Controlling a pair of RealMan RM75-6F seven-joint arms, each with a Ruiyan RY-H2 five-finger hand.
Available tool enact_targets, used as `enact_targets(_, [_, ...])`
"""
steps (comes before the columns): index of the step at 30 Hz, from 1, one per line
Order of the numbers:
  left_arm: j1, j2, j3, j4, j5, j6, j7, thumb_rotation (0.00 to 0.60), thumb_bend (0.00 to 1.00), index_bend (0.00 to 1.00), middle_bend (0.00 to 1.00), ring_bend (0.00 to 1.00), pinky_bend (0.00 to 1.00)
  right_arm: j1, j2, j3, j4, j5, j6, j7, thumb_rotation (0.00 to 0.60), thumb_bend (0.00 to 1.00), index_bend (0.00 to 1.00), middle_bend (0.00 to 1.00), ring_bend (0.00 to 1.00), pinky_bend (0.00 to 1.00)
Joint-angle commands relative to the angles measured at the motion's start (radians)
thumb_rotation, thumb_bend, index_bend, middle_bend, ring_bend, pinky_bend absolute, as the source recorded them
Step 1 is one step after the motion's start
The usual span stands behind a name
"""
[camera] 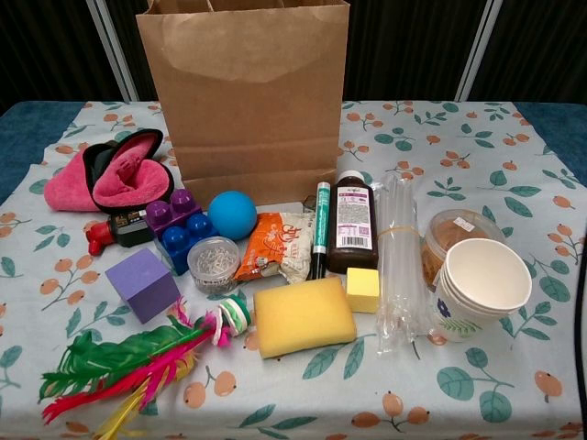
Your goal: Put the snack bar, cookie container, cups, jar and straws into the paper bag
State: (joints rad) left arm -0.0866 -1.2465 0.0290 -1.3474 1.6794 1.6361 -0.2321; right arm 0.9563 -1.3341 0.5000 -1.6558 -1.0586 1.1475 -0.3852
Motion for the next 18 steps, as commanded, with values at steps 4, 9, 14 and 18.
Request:
enact_targets(4, [0.003, -0.005, -0.002, 0.023, -0.016, -0.010, -0.026, 0.600, 0.10, 0.25, 0.28, 0.20, 0.25, 0.153, -0.257, 0.034, 0.173, 0.085, 0.030, -0.012, 0.600, 0.21, 0.68, 0.54, 0.40, 0.36])
enact_targets(9, [0.004, -0.017, -0.008, 0.053, -0.033, -0.017, -0.054, 0.600, 0.10, 0.25, 0.28, 0.20, 0.25, 0.218, -0.385, 0.044, 0.331, 0.078, 0.030, 0.052, 0.600, 0.21, 0.68, 0.53, 0.40, 0.36])
enact_targets(14, [-0.001, -0.020, -0.014, 0.073, -0.040, -0.025, -0.073, 0.600, 0.10, 0.25, 0.28, 0.20, 0.25, 0.240, -0.437, 0.037, 0.390, 0.087, -0.016, 0.097, 0.600, 0.15, 0.62, 0.51, 0.36, 0.31])
enact_targets(18, [-0.004, -0.018, -0.018, 0.079, -0.043, -0.028, -0.082, 0.600, 0.10, 0.25, 0.28, 0.20, 0.25, 0.235, -0.418, 0.024, 0.374, 0.085, -0.063, 0.119, 0.600, 0.00, 0.42, 0.41, 0.22, 0.17])
